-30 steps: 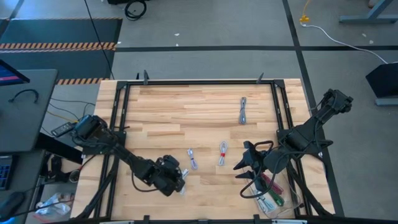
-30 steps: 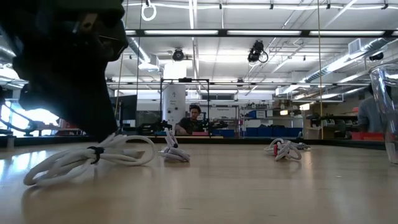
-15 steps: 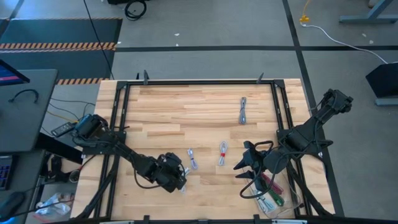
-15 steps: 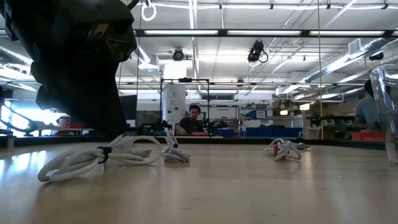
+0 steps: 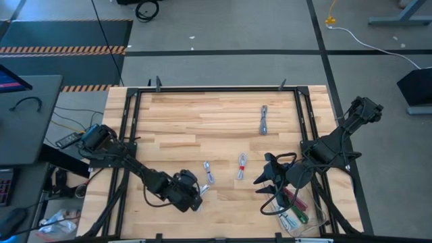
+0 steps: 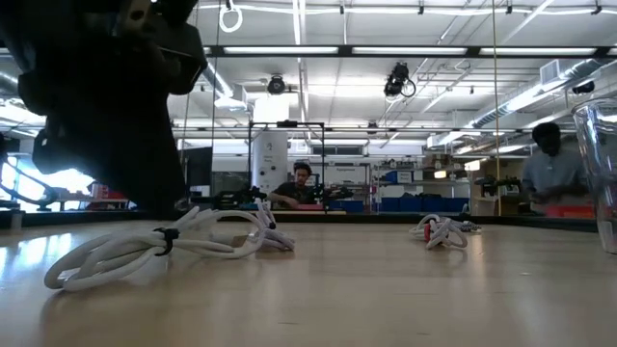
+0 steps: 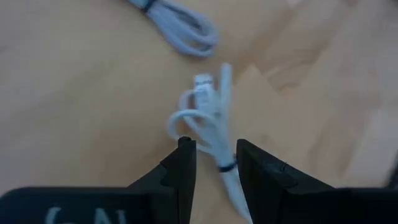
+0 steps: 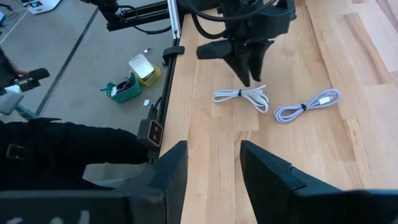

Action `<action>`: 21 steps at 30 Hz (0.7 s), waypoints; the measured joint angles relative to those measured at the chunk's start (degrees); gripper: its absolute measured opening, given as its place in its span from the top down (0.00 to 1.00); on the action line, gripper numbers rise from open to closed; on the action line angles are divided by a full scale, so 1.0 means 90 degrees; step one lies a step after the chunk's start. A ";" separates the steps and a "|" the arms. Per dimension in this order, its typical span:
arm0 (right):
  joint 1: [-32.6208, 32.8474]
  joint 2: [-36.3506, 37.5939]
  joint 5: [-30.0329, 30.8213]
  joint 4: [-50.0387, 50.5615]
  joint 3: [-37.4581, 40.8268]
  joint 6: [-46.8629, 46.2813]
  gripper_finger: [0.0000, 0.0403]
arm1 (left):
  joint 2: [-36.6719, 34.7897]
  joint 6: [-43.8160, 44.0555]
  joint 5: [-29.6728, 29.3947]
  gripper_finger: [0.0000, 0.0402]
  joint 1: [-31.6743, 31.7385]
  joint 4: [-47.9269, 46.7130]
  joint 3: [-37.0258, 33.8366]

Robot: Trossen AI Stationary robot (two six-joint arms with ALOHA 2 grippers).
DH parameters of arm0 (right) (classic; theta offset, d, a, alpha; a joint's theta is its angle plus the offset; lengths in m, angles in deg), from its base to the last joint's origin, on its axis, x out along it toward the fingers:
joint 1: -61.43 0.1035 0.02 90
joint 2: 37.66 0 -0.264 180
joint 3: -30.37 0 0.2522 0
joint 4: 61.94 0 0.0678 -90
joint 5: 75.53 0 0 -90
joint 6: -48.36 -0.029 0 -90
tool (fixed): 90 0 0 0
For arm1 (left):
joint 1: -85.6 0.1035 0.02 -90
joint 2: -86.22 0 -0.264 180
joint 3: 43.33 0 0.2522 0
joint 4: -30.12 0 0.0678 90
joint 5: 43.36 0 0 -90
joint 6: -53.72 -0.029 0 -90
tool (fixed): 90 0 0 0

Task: Pick and place USB-C Cables
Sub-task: Put the bottom white charger cable into the transparent bin

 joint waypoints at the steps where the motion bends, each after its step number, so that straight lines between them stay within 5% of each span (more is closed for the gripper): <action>1: 0.0000 0.0000 0.0000 0.0001 0.0000 0.0000 0.62 | 0.0000 0.0044 -0.0047 0.70 0.0000 -0.0082 0.0000; 16: 0.0000 0.0000 0.0000 -0.0001 0.0000 0.0000 0.62 | 0.0002 -0.0503 -0.0368 0.70 0.0162 0.0059 0.0000; 21: 0.0000 0.0000 0.0000 -0.0003 0.0000 -0.0076 0.62 | 0.0002 -0.1036 0.0089 0.70 0.0386 0.0055 0.0000</action>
